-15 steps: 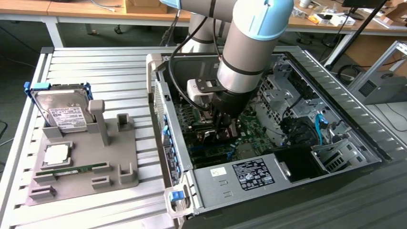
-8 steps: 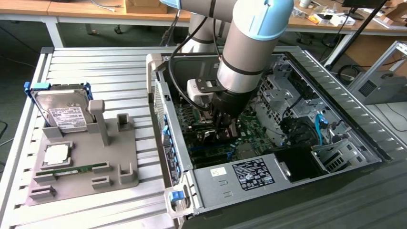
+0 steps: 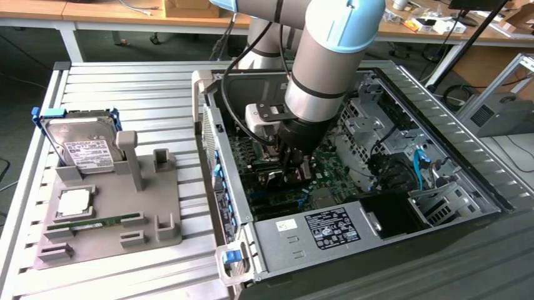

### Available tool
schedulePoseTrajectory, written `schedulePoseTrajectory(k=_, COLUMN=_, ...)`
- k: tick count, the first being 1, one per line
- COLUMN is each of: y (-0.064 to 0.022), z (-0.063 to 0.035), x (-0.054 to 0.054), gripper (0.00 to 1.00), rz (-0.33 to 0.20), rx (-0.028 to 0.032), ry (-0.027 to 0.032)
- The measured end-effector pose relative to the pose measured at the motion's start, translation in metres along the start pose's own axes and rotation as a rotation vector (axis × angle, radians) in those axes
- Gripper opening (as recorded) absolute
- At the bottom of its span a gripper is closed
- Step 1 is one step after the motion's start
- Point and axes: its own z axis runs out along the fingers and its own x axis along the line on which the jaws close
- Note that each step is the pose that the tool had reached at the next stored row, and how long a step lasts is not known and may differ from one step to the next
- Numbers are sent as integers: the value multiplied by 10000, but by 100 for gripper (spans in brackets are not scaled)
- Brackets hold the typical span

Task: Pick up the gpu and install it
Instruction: 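Insert the gpu into the slot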

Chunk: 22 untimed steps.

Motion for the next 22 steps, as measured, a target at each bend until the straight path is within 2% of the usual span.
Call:
schedulePoseTrajectory(k=14, y=0, z=0, x=0, gripper=27, rz=0, rx=0, ry=0)
schedulePoseTrajectory(k=16, y=-1, z=-16, x=-2, gripper=27, rz=0, rx=6, ry=-19)
schedulePoseTrajectory(k=22, y=-1, z=-46, x=0, gripper=27, rz=0, rx=1, ry=-18)
